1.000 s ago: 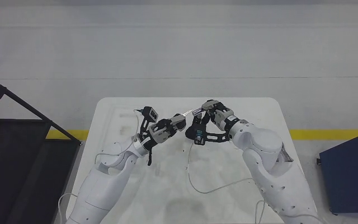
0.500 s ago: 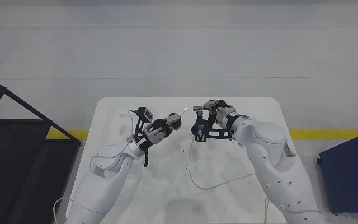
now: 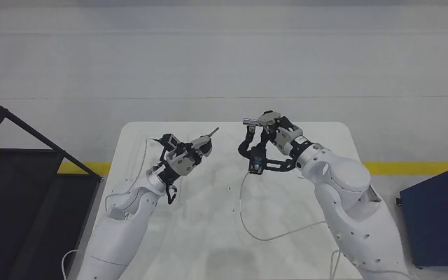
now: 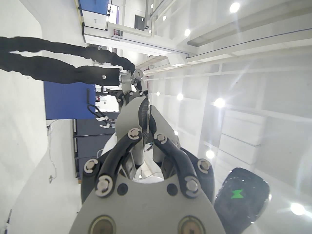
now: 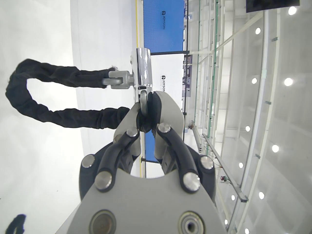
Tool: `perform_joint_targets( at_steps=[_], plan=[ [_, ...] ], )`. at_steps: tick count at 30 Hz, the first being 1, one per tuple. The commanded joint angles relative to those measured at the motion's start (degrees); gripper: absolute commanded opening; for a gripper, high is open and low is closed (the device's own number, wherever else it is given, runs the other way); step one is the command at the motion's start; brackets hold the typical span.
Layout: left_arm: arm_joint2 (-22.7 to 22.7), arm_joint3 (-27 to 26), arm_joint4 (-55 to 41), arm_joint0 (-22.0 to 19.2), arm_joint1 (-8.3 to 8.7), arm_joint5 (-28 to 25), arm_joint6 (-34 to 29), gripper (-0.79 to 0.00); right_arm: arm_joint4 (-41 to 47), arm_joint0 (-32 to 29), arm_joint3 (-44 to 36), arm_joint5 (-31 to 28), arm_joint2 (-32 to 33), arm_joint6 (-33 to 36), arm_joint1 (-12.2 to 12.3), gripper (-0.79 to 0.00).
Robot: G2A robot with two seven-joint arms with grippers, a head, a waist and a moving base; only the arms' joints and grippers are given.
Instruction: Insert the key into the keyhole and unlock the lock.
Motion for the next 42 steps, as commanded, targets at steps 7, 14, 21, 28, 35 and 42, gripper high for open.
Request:
perform_joint_targets(
  at_steps=[7, 14, 21, 28, 35, 42],
  plan=[
    [-1.8, 1.2, -6.5, -0.7, 0.44, 8.3, -5.5, -0.785, -4.4, -0.6, 0.4, 3.3, 0.8, -7.7, 1.1, -0.785],
    [-1.8, 1.2, -6.5, -0.7, 0.44, 8.3, -5.5, -0.785, -10.8, -0.5, -0.8, 3.9, -0.8, -10.4, 1.8, -0.785],
    [-1.8, 1.2, -6.5, -0.7, 0.44, 8.3, -5.5, -0.785, -14.3, -0.3, -1.9, 5.0, -1.9, -12.7, 2.2, -0.785],
    [-1.8, 1.2, -6.5, -0.7, 0.44, 8.3, -5.5, -0.785, -17.8, -0.4, -2.8, 8.3, -2.4, -15.2, 2.7, -0.785],
    [-1.8, 1.2, -6.5, -0.7, 0.44, 8.3, -5.5, -0.785, -22.8, -0.6, -3.6, 10.7, -2.8, -18.9, 3.4, -0.785],
    [-1.8, 1.2, -6.5, -0.7, 0.44, 8.3, -5.5, -0.785, -23.3, -0.7, -3.6, 10.9, -2.7, -19.2, 3.5, -0.785]
  ],
)
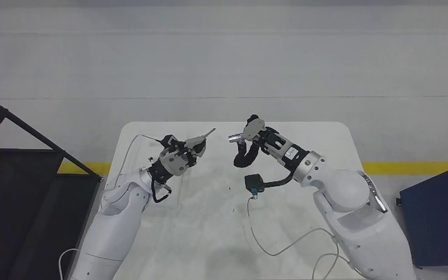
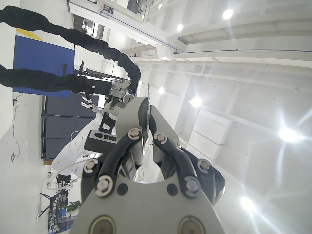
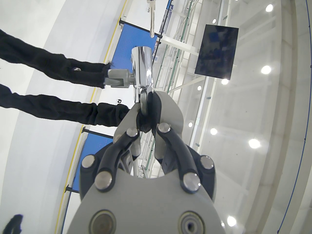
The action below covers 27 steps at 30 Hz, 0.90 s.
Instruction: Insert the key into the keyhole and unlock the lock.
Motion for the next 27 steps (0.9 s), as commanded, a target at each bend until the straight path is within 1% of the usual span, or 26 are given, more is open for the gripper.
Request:
perform_joint_targets(
  at_steps=[1, 6, 16, 24, 27],
  plan=[
    [0.0, 0.0, 0.0, 0.0, 0.0, 0.0, 0.0, -0.785, 0.0, 0.0, 0.0, 0.0, 0.0, 0.0, 0.0, -0.785],
    [0.4, -1.1, 1.5, 0.4, 0.07, -0.7, 0.0, -0.785, 0.0, 0.0, 0.0, 0.0, 0.0, 0.0, 0.0, -0.785],
    [0.6, -1.7, 7.6, 1.0, 0.85, -2.0, -6.7, -0.785, 0.0, 0.0, 0.0, 0.0, 0.0, 0.0, 0.0, -0.785],
    [0.8, -0.9, 10.4, -1.8, 1.1, -4.0, -8.2, -0.785, 0.0, 0.0, 0.0, 0.0, 0.0, 0.0, 0.0, -0.785],
    [1.1, -0.1, 12.8, -2.7, 1.18, -7.4, -9.2, -0.785, 0.0, 0.0, 0.0, 0.0, 0.0, 0.0, 0.0, -0.785]
  ],
)
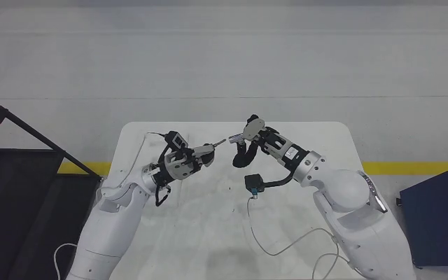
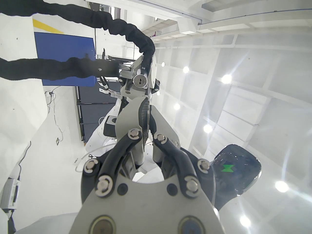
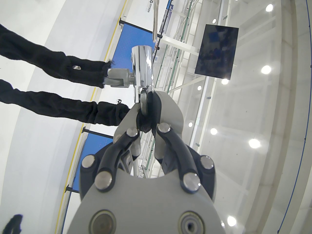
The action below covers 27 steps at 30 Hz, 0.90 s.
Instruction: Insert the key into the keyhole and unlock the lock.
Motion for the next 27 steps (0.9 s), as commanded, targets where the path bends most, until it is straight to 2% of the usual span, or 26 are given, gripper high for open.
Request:
perform_joint_targets(
  at_steps=[1, 10, 19, 27],
  plan=[
    [0.3, 0.8, 1.5, -0.5, 0.01, -3.3, -1.1, -0.785, 0.0, 0.0, 0.0, 0.0, 0.0, 0.0, 0.0, -0.785],
    [-0.1, 1.2, 4.6, -0.7, 0.41, -7.6, -3.6, -0.785, 0.0, 0.0, 0.0, 0.0, 0.0, 0.0, 0.0, -0.785],
    [-1.8, 1.5, 8.0, -2.0, 1.24, -6.5, -5.4, -0.785, 0.0, 0.0, 0.0, 0.0, 0.0, 0.0, 0.0, -0.785],
    [-0.4, 2.1, 7.4, -3.8, 1.36, -4.6, -6.2, -0.785, 0.0, 0.0, 0.0, 0.0, 0.0, 0.0, 0.0, -0.785]
  ],
)
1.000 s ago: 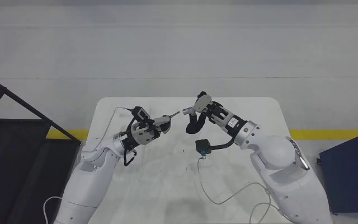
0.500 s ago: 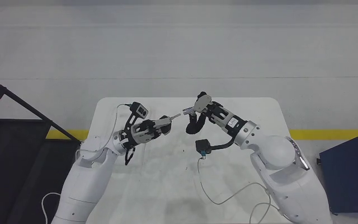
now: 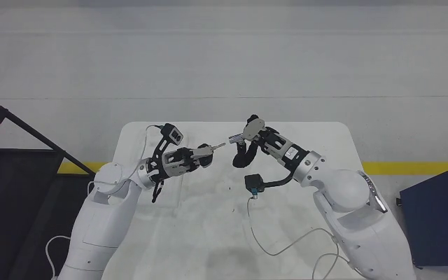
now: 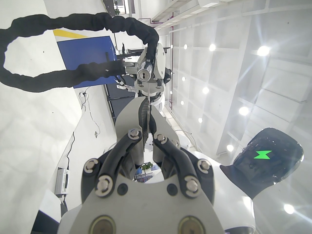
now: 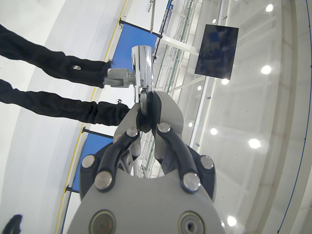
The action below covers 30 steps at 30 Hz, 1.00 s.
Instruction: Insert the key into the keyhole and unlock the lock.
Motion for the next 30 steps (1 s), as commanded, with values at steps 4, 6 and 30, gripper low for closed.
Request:
perform_joint_targets(
  at_steps=[4, 6, 30],
  plan=[
    [1.1, 1.1, -0.3, -1.5, -0.06, 0.1, 0.4, -0.785, 0.0, 0.0, 0.0, 0.0, 0.0, 0.0, 0.0, -0.785],
    [1.6, 1.5, -0.2, -2.0, -0.06, 0.1, 0.2, -0.785, 0.0, 0.0, 0.0, 0.0, 0.0, 0.0, 0.0, -0.785],
    [2.9, 2.6, -1.6, -2.2, 0.34, -0.6, 0.2, -0.785, 0.0, 0.0, 0.0, 0.0, 0.0, 0.0, 0.0, -0.785]
  ],
)
